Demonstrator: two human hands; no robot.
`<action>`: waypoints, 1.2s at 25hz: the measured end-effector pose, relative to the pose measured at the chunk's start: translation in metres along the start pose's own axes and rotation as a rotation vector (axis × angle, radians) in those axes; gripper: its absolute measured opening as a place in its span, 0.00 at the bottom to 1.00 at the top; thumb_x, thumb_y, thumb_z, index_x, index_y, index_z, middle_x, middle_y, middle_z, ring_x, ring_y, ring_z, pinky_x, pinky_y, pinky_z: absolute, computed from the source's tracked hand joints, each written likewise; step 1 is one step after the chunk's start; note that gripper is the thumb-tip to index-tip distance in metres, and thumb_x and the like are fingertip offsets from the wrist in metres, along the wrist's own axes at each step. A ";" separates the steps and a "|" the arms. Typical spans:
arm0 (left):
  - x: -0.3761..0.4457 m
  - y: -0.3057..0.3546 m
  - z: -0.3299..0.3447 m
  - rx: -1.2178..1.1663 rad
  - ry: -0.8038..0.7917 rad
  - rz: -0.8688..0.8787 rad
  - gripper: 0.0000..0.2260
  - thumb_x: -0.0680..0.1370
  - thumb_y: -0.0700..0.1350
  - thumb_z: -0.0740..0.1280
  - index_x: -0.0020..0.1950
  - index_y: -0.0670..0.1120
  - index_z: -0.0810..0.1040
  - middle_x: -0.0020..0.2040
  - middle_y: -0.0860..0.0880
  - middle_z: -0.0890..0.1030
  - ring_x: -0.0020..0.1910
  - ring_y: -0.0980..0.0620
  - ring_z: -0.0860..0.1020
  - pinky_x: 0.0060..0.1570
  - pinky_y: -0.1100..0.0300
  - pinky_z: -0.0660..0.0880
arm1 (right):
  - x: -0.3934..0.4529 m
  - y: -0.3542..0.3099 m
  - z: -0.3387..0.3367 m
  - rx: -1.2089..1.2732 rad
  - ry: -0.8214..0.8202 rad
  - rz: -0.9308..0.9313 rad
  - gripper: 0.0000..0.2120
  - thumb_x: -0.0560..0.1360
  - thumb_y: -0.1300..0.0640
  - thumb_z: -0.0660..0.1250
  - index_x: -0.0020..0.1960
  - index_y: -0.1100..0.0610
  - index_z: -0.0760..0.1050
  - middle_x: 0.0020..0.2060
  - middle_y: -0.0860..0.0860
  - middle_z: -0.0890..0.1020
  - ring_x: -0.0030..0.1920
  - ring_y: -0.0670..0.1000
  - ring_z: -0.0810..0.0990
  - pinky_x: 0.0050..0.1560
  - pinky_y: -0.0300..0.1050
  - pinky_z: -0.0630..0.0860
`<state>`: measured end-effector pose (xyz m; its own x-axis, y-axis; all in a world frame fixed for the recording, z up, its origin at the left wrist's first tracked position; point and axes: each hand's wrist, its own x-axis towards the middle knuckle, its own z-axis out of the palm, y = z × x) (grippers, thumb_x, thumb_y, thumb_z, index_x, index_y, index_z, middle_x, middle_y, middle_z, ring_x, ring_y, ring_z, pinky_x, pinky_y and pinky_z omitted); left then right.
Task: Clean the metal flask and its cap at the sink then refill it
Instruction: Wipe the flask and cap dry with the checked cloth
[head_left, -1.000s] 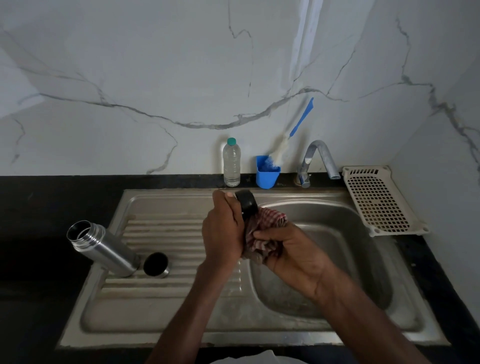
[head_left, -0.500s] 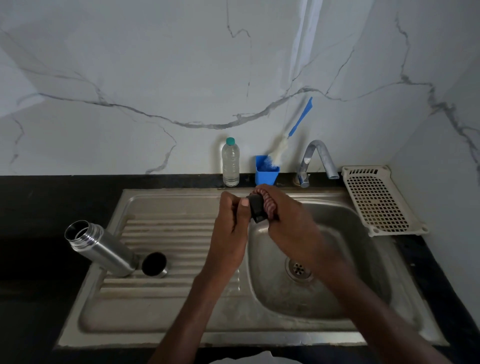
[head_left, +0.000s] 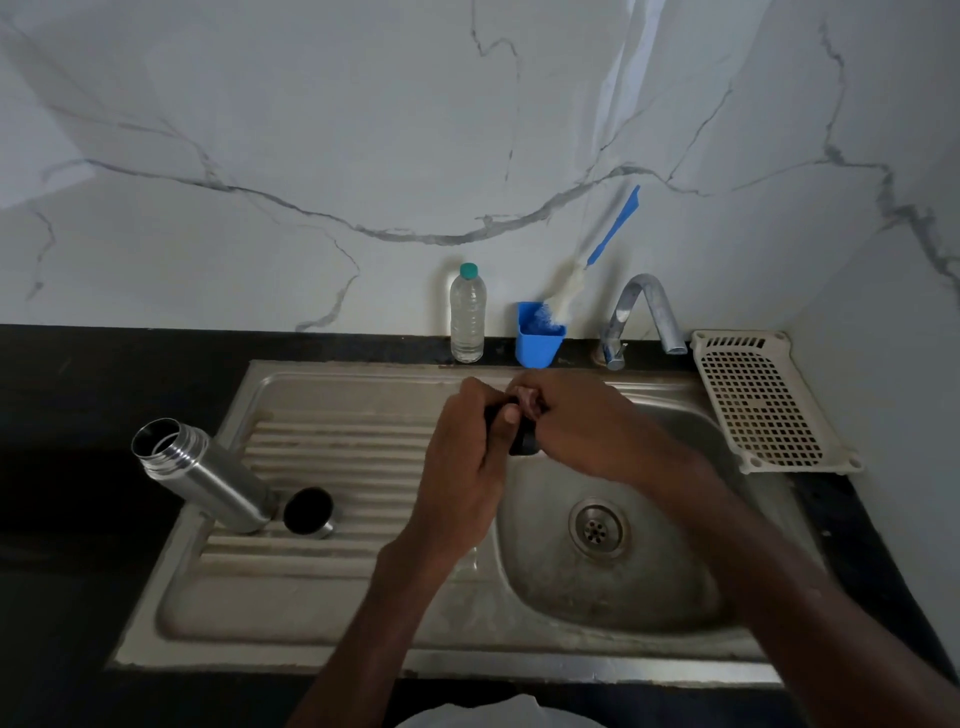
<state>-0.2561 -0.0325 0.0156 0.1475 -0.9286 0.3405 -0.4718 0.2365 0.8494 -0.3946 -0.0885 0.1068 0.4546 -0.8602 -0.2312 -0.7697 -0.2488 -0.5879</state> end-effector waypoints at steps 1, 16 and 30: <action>0.003 -0.001 0.000 -0.030 0.052 -0.037 0.14 0.87 0.56 0.57 0.53 0.46 0.72 0.46 0.51 0.77 0.45 0.49 0.78 0.44 0.49 0.76 | -0.004 -0.003 0.003 -0.043 0.012 -0.016 0.18 0.75 0.65 0.66 0.63 0.52 0.75 0.53 0.49 0.80 0.54 0.53 0.80 0.47 0.43 0.74; -0.003 0.004 -0.011 0.170 0.270 -0.056 0.09 0.82 0.40 0.65 0.60 0.48 0.70 0.52 0.56 0.72 0.51 0.59 0.71 0.52 0.75 0.67 | -0.013 0.007 0.029 1.601 -0.431 0.342 0.24 0.74 0.76 0.50 0.53 0.68 0.84 0.54 0.66 0.83 0.50 0.59 0.84 0.51 0.51 0.85; -0.045 0.011 0.018 -0.846 0.349 -0.610 0.05 0.84 0.42 0.64 0.52 0.41 0.73 0.47 0.43 0.84 0.46 0.48 0.81 0.47 0.56 0.81 | -0.016 0.031 0.066 0.662 0.026 -0.271 0.42 0.69 0.80 0.61 0.79 0.55 0.65 0.76 0.51 0.70 0.73 0.49 0.70 0.66 0.43 0.74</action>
<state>-0.2829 0.0065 0.0023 0.4541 -0.8557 -0.2481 0.4924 0.0089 0.8703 -0.3965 -0.0527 0.0407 0.5740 -0.8188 0.0036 -0.1935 -0.1399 -0.9711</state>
